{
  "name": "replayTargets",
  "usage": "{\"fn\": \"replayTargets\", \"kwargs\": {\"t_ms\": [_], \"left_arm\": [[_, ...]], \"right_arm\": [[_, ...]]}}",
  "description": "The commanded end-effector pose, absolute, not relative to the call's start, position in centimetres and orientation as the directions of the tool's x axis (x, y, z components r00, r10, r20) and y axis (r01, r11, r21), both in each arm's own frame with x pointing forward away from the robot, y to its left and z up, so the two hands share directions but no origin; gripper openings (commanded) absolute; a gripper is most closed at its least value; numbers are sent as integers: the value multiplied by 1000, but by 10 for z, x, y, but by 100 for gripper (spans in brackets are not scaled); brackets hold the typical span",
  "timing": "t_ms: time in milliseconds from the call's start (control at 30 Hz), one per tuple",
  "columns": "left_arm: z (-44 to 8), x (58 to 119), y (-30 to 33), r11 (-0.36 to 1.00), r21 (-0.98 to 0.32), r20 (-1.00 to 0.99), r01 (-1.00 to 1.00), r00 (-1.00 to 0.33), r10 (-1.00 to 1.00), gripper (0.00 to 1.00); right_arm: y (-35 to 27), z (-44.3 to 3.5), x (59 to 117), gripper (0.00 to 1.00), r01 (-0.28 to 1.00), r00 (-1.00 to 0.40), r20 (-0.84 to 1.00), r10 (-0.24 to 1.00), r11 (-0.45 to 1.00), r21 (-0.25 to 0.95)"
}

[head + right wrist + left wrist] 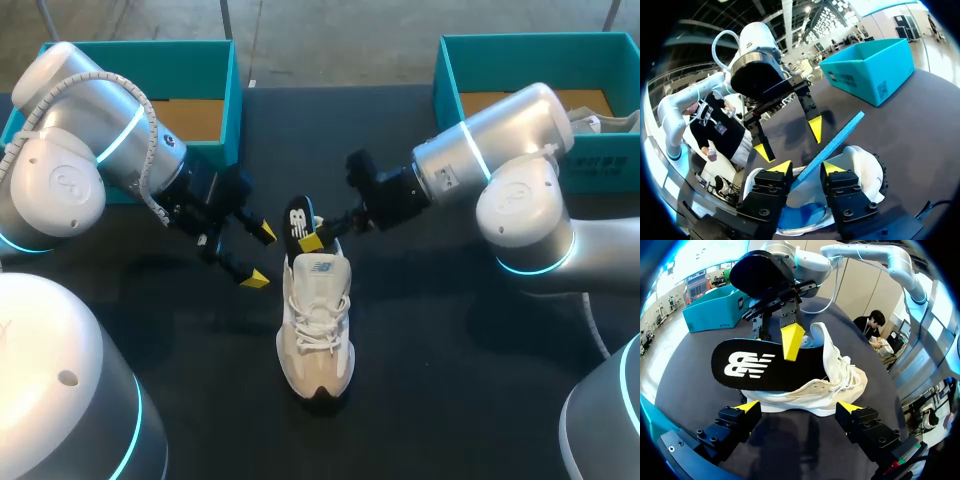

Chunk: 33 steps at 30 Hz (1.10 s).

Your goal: Take the shoe out of the shoebox, open the shoe tongue, remove and reinsert the insole, then place the shoe into the shoebox

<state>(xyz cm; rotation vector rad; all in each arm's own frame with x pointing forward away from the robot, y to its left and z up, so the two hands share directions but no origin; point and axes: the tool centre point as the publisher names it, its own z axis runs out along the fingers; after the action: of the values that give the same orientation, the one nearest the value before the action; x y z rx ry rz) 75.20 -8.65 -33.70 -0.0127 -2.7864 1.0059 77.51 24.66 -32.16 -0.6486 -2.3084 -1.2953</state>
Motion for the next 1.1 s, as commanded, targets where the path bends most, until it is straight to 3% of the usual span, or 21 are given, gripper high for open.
{"fn": "replayTargets", "kwargs": {"t_ms": [33,967,1033,1100], "left_arm": [[-337,752,-87,772,-633,164,-52,-984,68,100],[-337,752,-87,772,-633,164,-52,-984,68,100],[-337,752,-87,772,-633,164,-52,-984,68,100],[-337,752,-87,772,-633,164,-52,-984,68,100]], "right_arm": [[246,-323,775,0,577,-808,555,196,452,680],[228,-343,736,0,601,-799,534,275,349,719],[229,-341,739,24,594,-804,527,274,349,725],[231,-337,743,28,584,-812,516,273,348,733]]}}
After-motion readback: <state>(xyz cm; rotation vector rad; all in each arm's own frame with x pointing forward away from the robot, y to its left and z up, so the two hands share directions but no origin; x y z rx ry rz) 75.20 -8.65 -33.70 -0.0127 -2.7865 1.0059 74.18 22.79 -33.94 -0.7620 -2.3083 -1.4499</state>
